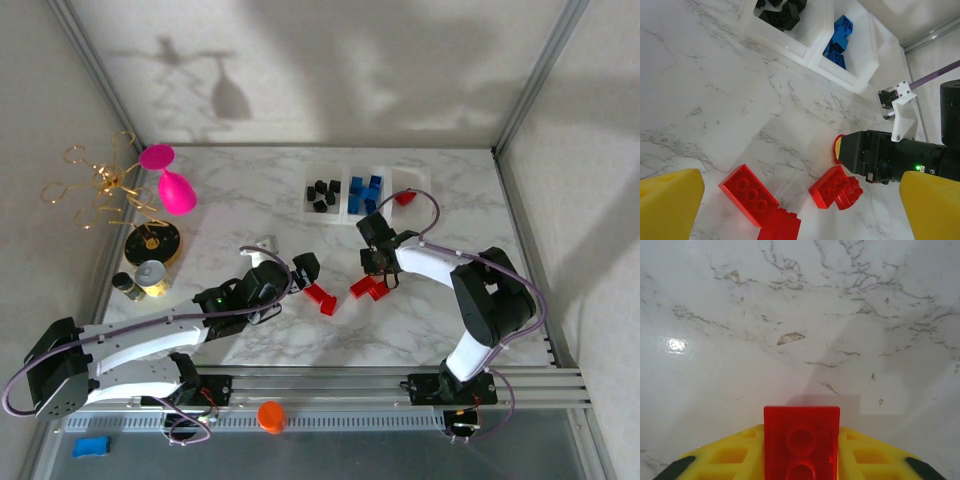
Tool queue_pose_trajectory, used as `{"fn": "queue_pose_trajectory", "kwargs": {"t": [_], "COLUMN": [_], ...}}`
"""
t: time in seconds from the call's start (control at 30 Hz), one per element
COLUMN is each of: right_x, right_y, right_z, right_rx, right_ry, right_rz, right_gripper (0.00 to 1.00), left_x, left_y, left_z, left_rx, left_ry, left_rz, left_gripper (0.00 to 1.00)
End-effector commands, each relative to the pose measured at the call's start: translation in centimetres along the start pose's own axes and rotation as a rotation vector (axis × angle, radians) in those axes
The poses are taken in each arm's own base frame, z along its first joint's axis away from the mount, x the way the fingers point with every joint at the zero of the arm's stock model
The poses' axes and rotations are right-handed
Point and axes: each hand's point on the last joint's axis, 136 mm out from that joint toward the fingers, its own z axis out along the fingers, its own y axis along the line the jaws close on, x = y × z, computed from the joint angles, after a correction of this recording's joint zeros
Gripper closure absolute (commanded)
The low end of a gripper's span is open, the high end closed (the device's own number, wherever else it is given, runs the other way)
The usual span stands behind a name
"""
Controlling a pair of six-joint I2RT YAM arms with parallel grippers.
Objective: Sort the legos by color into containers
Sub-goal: Pick up the lego from the center of the table, then place the lego in the container.
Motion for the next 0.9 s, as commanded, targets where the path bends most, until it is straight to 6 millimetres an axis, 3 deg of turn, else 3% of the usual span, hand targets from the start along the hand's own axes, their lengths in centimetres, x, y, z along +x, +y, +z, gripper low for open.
{"fn": "queue_pose_trajectory", "kwargs": {"t": [0.0,0.13,0.4,0.73,0.87], "right_x": [-1.9,-4.7,-10.8,-17.5,-19.6], "right_y": [-0.8,-1.9,-6.9,-11.8,-12.1], "right_z": [-1.5,-3.3,-5.3,-3.0,-1.4], "right_rx": [0.018,0.013,0.062,0.169,0.173], "right_ry": [-0.077,-0.148,-0.29,-0.397,-0.396], "right_rz": [0.042,0.104,0.249,0.309,0.309], "right_gripper": [0.75,0.75,0.74,0.73,0.72], "left_x": [-0.4,-1.0,-2.4,-3.7,-4.2], "left_y": [0.2,-0.7,-2.6,-4.2,-4.0], "left_z": [-0.5,-0.9,-0.8,-0.5,-0.5], "left_rx": [-0.006,0.031,0.052,0.066,0.057], "left_ry": [-0.028,-0.043,-0.072,-0.108,-0.122], "left_rz": [-0.005,-0.021,0.017,0.046,0.048], "left_gripper": [0.0,0.0,0.0,0.0,0.0]}}
